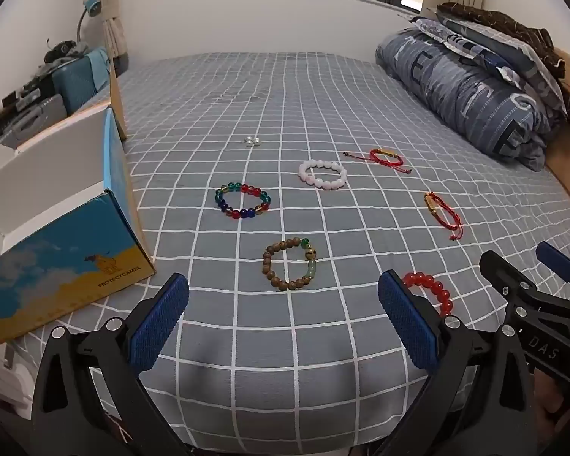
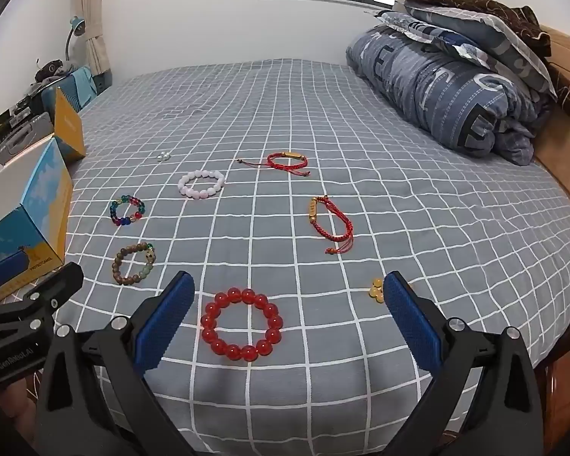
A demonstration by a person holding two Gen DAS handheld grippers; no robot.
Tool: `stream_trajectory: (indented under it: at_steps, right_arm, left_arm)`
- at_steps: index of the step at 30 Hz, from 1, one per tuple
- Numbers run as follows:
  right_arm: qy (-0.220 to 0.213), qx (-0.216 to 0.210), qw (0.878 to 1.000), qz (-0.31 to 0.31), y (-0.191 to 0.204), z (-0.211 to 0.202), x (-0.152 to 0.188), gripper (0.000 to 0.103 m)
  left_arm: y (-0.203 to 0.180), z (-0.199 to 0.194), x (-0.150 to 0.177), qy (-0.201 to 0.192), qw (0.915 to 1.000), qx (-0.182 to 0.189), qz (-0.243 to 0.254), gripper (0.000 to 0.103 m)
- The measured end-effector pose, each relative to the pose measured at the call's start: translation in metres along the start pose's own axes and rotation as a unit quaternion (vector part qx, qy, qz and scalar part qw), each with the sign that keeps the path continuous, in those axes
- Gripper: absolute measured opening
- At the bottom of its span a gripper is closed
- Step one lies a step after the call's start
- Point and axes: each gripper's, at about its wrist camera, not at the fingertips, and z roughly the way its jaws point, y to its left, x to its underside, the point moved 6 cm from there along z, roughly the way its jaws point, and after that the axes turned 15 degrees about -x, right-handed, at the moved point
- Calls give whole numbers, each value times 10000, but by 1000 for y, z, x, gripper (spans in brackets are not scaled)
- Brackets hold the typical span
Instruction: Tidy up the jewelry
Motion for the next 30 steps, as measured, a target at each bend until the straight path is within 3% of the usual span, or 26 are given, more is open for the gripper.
stream_trajectory:
  at_steps: [13,30]
  right_arm:
    - [46,-26,10000,37,2,7,2,96]
    - [53,-26,10000,35,1,6,3,96]
  left_arm:
    - [4,6,-1,-105,9996,-265,33,97]
    - [-2,1,2,-64,9999,-115,36,97]
